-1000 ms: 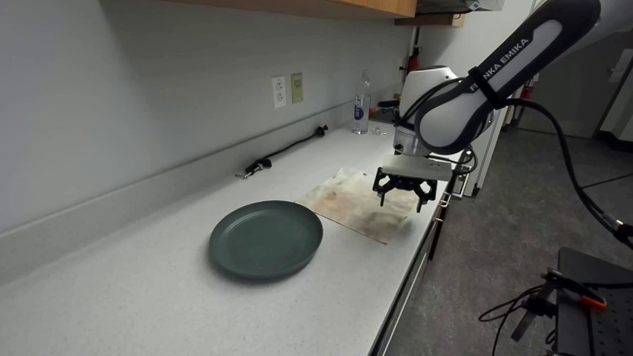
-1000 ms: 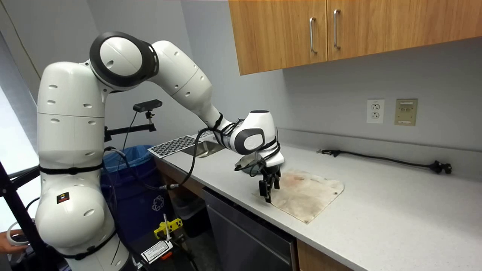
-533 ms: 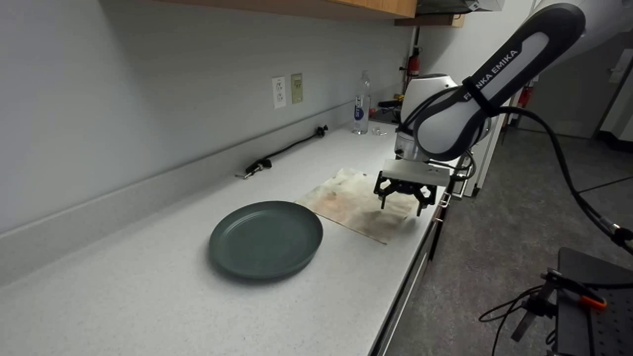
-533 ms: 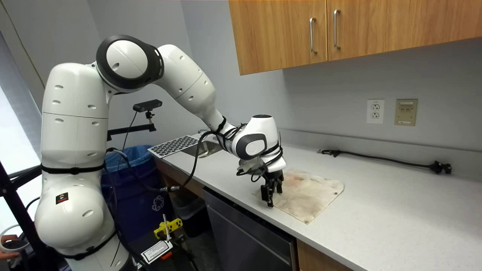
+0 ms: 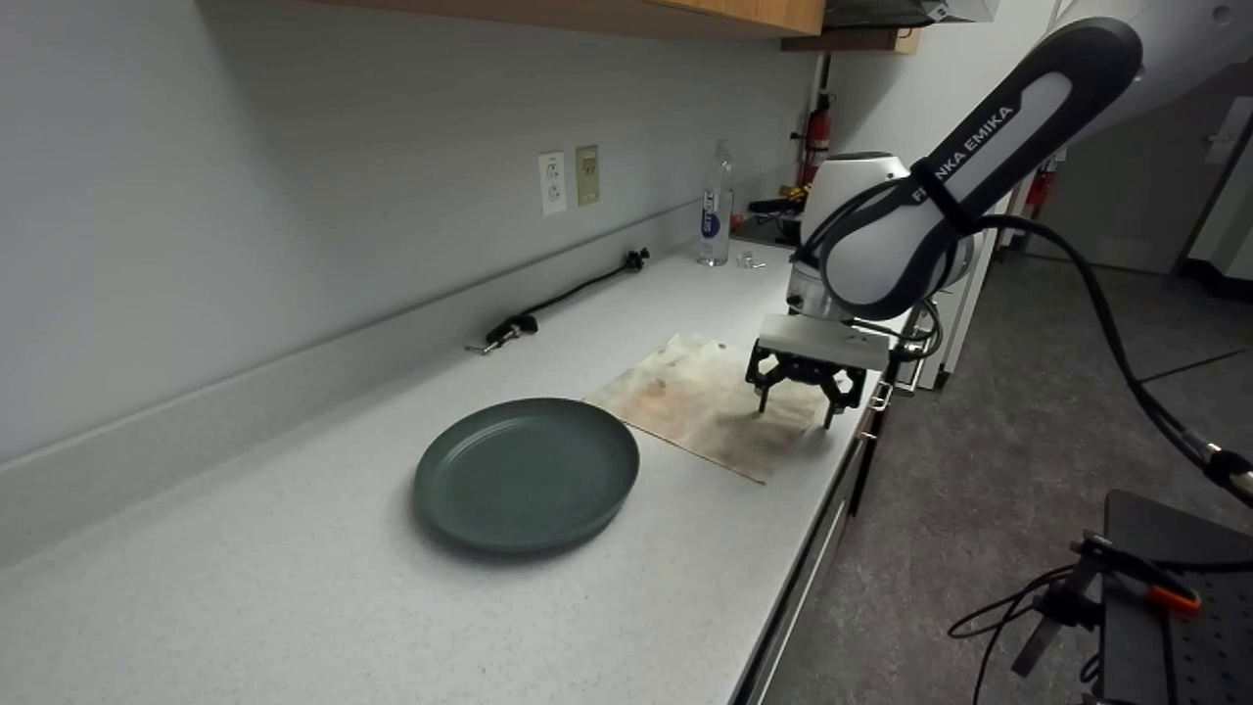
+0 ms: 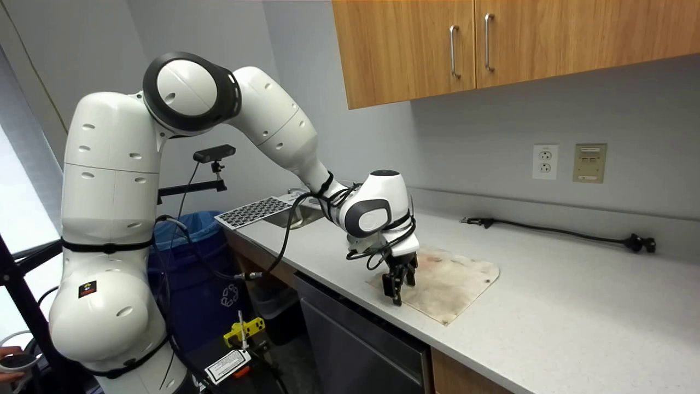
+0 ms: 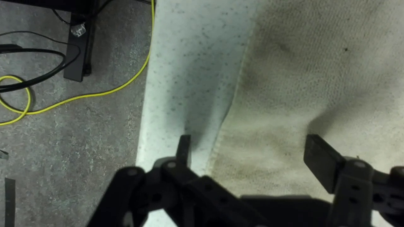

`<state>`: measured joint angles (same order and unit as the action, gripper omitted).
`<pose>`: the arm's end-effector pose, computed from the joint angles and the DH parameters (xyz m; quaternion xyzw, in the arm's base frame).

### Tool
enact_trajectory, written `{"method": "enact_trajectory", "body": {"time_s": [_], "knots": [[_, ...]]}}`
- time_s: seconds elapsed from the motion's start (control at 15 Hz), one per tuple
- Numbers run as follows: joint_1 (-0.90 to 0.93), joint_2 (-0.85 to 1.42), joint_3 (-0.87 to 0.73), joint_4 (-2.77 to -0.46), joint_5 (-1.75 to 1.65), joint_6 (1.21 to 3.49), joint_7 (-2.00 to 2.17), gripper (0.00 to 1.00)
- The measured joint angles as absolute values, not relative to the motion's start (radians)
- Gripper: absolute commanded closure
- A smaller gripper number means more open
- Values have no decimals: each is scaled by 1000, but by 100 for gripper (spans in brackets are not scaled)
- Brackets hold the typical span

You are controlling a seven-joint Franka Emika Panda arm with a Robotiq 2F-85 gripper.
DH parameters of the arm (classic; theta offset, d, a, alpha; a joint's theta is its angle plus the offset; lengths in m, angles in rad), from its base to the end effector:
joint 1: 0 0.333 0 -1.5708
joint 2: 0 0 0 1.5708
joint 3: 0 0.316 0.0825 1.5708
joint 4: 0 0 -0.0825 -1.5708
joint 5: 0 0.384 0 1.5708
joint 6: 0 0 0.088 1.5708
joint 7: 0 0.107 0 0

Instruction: Fold the cloth on the table

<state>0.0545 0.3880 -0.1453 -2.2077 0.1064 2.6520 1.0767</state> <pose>0.5574 -0.0545 0.2094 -0.8113 0.5838 -0.0279 0.0141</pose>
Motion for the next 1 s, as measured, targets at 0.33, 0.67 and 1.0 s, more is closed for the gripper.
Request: {"method": "enact_trajectory", "body": {"time_s": [0.33, 0.67, 1.0], "knots": [[51, 391, -146, -2205, 107, 2660, 1077, 77], [51, 390, -146, -2203, 107, 2687, 1077, 100], [52, 387, -149, -2208, 107, 2689, 1077, 99]]}}
